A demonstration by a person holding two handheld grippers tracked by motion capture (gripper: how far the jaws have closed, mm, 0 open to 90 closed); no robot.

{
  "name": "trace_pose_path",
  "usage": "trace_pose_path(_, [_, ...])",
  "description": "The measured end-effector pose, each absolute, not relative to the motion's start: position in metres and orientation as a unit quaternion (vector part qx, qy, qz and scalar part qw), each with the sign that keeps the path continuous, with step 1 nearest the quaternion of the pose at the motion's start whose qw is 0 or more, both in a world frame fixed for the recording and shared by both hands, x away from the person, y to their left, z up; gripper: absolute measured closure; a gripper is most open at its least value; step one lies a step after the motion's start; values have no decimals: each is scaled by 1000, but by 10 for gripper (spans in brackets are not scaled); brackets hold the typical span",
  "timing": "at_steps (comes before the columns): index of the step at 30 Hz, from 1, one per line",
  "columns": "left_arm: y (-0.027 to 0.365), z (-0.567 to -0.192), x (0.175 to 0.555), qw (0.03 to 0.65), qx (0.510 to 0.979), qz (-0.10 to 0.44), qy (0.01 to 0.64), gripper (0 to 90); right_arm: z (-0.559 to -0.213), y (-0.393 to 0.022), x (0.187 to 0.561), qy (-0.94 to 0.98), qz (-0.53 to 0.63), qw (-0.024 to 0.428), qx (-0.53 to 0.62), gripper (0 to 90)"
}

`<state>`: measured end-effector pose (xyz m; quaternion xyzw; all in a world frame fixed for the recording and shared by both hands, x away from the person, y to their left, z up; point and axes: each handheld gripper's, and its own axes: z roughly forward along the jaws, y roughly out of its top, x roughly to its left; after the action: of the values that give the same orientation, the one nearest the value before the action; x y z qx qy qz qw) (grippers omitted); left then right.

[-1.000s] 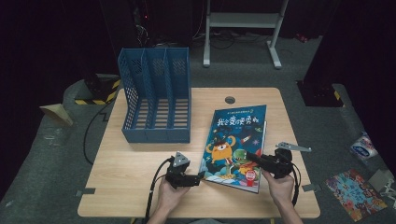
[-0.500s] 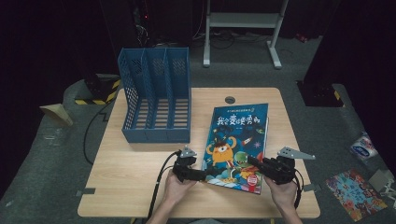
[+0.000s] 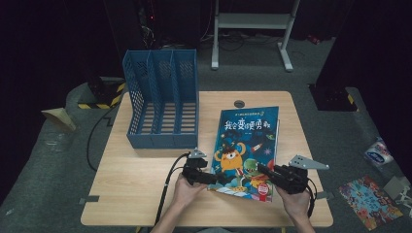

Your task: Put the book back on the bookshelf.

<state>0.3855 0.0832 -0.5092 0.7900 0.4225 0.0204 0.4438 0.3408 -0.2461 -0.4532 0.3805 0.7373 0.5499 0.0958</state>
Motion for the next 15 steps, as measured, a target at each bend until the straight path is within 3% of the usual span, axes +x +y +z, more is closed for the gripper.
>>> trace_pose_path(15, [82, -508, 388, 454, 789, 5, 414, 97, -449, -244, 335, 749, 551, 121, 348, 737])
